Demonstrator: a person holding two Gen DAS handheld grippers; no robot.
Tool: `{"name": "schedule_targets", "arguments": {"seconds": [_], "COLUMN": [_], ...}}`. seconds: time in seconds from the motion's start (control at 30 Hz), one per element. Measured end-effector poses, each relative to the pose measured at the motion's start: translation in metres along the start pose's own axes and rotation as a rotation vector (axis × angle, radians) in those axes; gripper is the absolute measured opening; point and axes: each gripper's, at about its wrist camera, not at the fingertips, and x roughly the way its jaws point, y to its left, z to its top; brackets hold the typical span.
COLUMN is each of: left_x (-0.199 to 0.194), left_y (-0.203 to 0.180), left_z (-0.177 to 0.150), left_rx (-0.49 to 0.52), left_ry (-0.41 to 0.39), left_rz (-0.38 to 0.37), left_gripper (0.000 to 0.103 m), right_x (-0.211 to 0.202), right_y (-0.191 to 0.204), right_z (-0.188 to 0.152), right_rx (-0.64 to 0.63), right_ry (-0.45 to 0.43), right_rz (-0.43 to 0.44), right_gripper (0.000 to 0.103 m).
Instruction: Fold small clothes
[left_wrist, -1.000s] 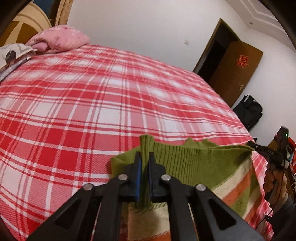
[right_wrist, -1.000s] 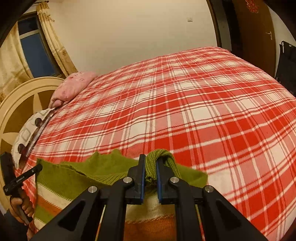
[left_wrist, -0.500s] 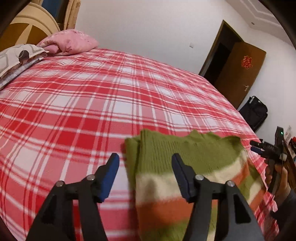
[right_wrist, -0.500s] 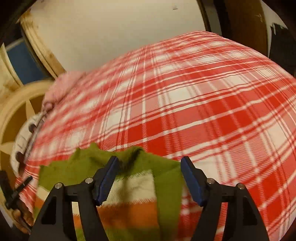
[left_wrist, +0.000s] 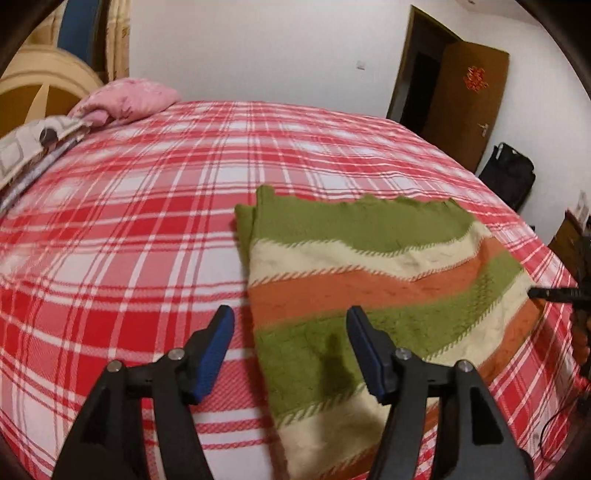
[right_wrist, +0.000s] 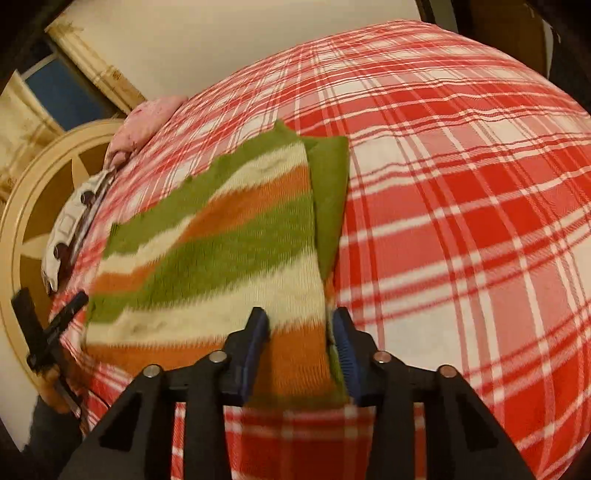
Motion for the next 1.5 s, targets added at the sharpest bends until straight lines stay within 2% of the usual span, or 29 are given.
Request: {"name": "schedule_targets", "arguments": {"seconds": [0.03,0.07,0.27,0.37,0.47,0.57,0.67,0.7,0.73,0.8,0.9,1.07,1.13,1.23,1.27,1.3,1.4,1.5], "left_x": [0.0,0.001,0.004,0.006,0.004,-0.002,-0.007,-0.007,-0.007,-0.006,-0.002,-0.001,-0.003,-0.007,-0.007,-0.008,-0.005,0.001], "left_y": [0.003,0.006,0.015,0.014,0.013,0.013,0.013,0.013,0.012,0.012,0.009,0.012,0.017,0.022,0.022,0.021,0.015,0.008], "left_z": [-0.001,-0.002,-0.016,-0.021,-0.022,-0.027,-0.033,-0.034,-0.034,-0.034,-0.035,-0.037,-0.039,-0.043,-0.044,-0.045,-0.046,-0.045], "left_rx": [-0.014,-0.026,-0.053,-0.042,-0.047,-0.06,-0.061,-0.059,-0.058,-0.056,-0.038,-0.039,-0.069,-0.083,-0.083,-0.077,-0.048,-0.01], "left_ry": [0.002,0.003,0.043,0.063,0.067,0.061,0.057,0.061,0.067,0.069,0.085,0.091,0.083,0.076,0.075,0.077,0.088,0.112], "left_rz": [0.006,0.009,0.019,0.018,0.017,0.01,0.005,0.011,0.019,0.024,0.048,0.05,0.047,0.033,0.032,0.033,0.054,0.096], "left_gripper": [0.065,0.065,0.065,0.068,0.068,0.07,0.072,0.073,0.074,0.076,0.08,0.086,0.086,0.087,0.089,0.093,0.098,0.102], "right_x": [-0.002,-0.004,-0.021,-0.02,-0.02,-0.028,-0.042,-0.046,-0.05,-0.055,-0.041,0.005,0.026,0.053,0.05,0.049,0.041,0.033], "right_y": [0.001,0.002,0.011,0.004,-0.003,-0.004,0.014,0.02,0.026,0.044,0.08,0.14,0.155,0.152,0.154,0.156,0.157,0.171], "right_z": [-0.003,-0.007,-0.028,-0.042,-0.041,-0.034,-0.03,-0.028,-0.024,-0.018,-0.008,-0.02,-0.032,-0.057,-0.064,-0.07,-0.068,-0.059], "right_rx": [-0.006,-0.008,-0.079,-0.096,-0.093,-0.04,-0.091,-0.097,-0.101,-0.121,-0.175,-0.279,-0.33,-0.356,-0.403,-0.435,-0.401,-0.383], "right_ry": [0.002,0.012,0.033,0.049,0.033,0.019,-0.052,-0.073,-0.098,-0.142,-0.145,-0.082,-0.039,0.066,0.024,0.019,0.044,0.003], "right_rz": [0.003,0.017,-0.052,-0.131,-0.1,-0.096,-0.22,-0.226,-0.21,-0.171,-0.073,-0.032,-0.1,-0.156,-0.17,-0.19,-0.19,-0.122], "right_gripper": [0.016,0.01,0.005,0.005,0.005,0.009,0.036,0.049,0.052,0.052,0.052,0.052,0.052,0.053,0.052,0.053,0.052,0.053]}}
